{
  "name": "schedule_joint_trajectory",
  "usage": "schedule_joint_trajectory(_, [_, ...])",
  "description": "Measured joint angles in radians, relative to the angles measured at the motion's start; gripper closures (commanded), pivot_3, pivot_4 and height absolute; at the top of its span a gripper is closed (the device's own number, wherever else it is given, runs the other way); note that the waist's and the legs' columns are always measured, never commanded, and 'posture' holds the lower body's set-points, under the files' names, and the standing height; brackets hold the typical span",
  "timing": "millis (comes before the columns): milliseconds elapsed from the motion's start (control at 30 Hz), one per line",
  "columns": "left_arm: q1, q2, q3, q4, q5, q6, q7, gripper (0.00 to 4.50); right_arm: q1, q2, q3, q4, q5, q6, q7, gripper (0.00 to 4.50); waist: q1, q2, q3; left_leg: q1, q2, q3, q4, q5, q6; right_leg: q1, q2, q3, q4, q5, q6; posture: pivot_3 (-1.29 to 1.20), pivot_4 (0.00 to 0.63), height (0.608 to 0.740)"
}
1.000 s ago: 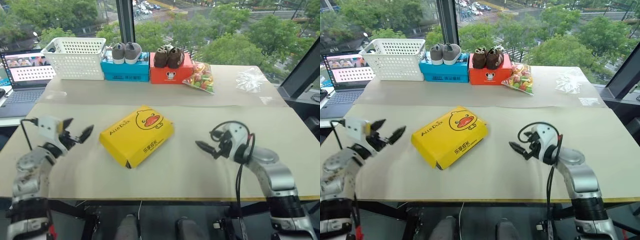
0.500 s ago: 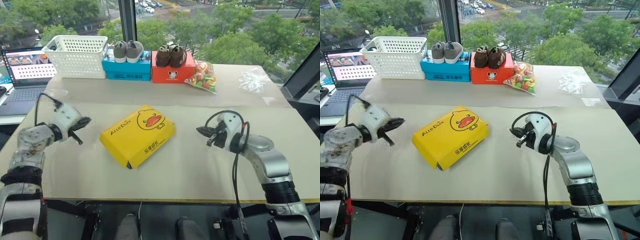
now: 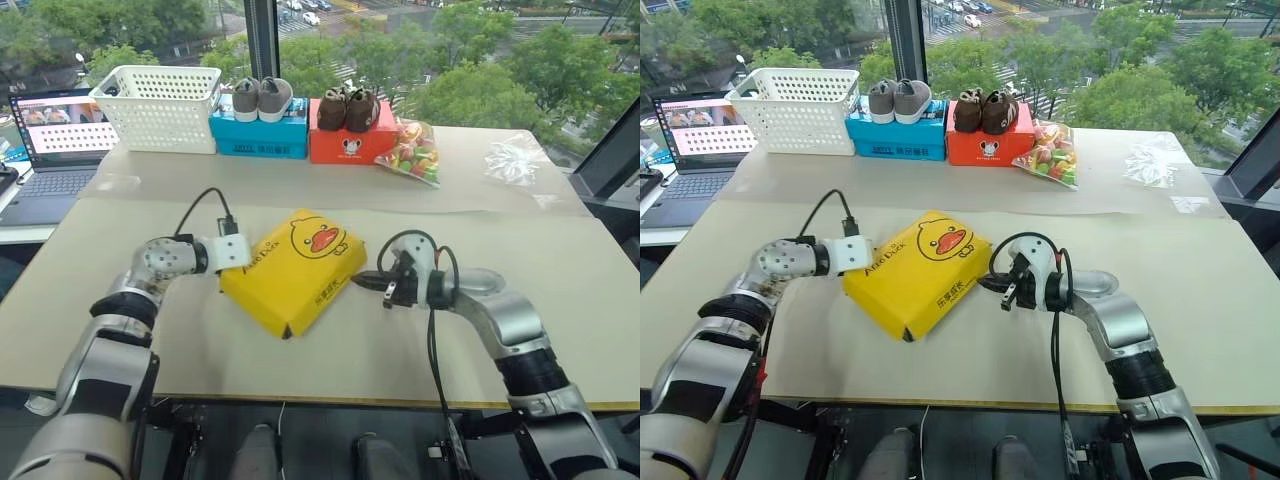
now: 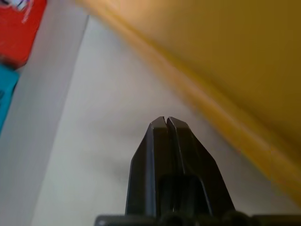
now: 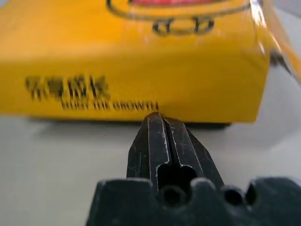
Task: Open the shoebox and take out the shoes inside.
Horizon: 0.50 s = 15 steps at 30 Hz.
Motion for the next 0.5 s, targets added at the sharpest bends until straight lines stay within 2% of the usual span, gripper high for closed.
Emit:
schedule_joint_trajectory(133, [0.125,-0.017,0.009,-0.211,-0.134,0.041,-0.193,4.45,-0.069,-0.002,-0.048,0.243,-0.043,-0.116,-0.019,4.44,0.0,0.0,0.0,-0.001,-0.001,0.0,0.002,0.0,0.0,0.001,-0.001,0.0,0.001,0.0,0.0,0.0,0.15,0.74])
schedule_joint_trajectory(300, [0.293,-0.05,-0.021,-0.578,-0.239,0.251,-0.285,4.45,-0.158,-0.018,-0.065,0.454,-0.108,-0.263,-0.007,4.44,0.002,0.001,0.0,-0.001,0.0,-0.001,0.003,0.0,0.001,0.0,0.0,0.0,0.002,0.0,0.001,0.0,0.15,0.74])
schedule_joint_trajectory(400, [0.316,-0.049,-0.021,-0.7,-0.259,0.353,-0.284,4.45,-0.155,-0.034,-0.064,0.456,-0.125,-0.274,0.018,4.44,-0.002,0.001,0.0,-0.001,0.0,-0.001,0.003,0.0,0.001,0.0,0.0,0.001,0.003,0.0,0.001,0.0,0.15,0.74])
schedule_joint_trajectory(500, [0.326,-0.045,-0.014,-0.751,-0.259,0.413,-0.266,4.45,-0.076,-0.071,-0.039,0.307,-0.12,-0.199,0.07,4.44,-0.004,0.001,0.0,-0.001,0.0,-0.001,0.004,0.0,0.001,0.0,0.0,0.001,0.004,-0.001,0.001,0.0,0.15,0.74])
